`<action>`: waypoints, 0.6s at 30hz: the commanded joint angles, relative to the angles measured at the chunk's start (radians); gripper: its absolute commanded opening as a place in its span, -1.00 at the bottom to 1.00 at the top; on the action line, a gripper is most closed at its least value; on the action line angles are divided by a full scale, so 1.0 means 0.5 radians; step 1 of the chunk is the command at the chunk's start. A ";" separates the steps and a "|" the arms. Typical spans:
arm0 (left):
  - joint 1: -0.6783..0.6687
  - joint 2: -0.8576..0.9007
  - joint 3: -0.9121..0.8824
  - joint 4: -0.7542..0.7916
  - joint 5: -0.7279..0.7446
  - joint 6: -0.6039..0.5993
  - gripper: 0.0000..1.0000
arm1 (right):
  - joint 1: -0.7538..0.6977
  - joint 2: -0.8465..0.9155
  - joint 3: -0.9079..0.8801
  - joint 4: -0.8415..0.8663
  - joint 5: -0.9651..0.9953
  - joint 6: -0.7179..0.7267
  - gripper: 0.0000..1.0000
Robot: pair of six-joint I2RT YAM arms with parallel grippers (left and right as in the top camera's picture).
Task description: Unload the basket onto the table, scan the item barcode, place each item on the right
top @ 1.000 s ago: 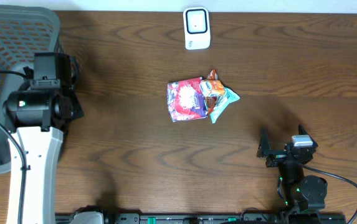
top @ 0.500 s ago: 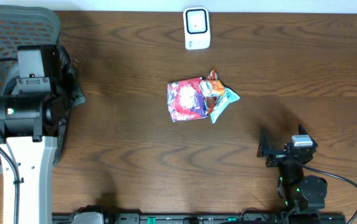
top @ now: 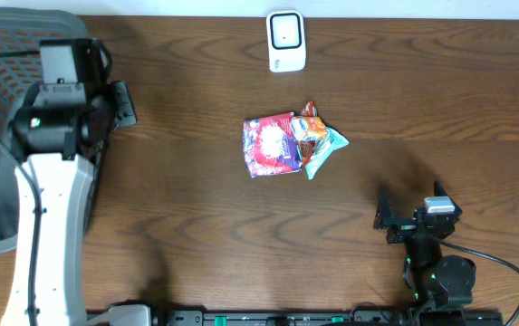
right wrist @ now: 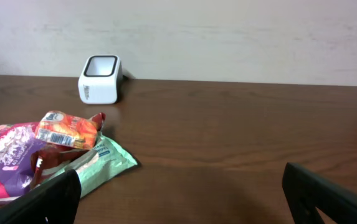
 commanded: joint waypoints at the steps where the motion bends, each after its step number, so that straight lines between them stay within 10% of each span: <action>1: 0.011 0.060 0.047 0.007 -0.129 0.084 -0.15 | -0.003 -0.003 -0.002 -0.008 -0.011 -0.015 0.99; 18: 0.150 0.083 0.047 -0.011 -0.431 0.083 -0.42 | -0.003 -0.003 -0.002 -0.008 -0.011 -0.015 0.98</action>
